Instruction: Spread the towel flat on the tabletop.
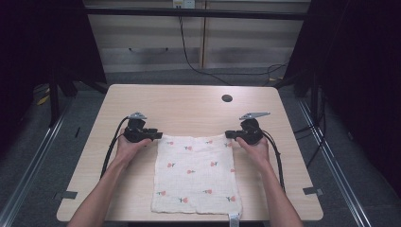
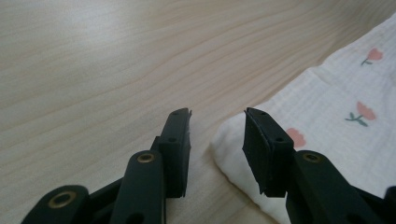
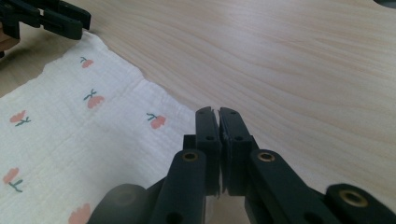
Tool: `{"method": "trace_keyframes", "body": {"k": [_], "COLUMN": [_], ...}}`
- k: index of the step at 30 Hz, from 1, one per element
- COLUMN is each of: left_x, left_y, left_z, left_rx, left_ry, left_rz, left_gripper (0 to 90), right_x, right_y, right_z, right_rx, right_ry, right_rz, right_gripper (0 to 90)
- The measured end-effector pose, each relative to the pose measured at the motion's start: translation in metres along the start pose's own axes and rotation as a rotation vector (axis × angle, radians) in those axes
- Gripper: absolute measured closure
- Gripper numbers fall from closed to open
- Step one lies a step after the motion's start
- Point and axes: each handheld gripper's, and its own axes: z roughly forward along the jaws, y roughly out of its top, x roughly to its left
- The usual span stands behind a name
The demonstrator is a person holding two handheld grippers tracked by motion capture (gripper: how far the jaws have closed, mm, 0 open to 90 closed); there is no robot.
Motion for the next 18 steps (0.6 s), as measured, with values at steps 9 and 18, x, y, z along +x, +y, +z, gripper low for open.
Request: {"method": "trace_keyframes", "body": {"k": [9,18], "left_x": [-0.018,-0.022], "left_y": [0.000,-0.002], "left_z": [0.006,0.006], "left_rx": [0.042,0.055], "left_ry": [0.036,0.035], "left_rz": [0.091,0.087], "left_gripper": [75.3,87.8], "right_x": [-0.001,-0.001], "right_y": [-0.001,-0.001], "right_z": [0.002,0.000], "right_rx": [0.000,-0.005], "right_ry": [0.002,0.003], "right_rz": [0.010,0.008], "right_gripper": [87.6,87.6]}}
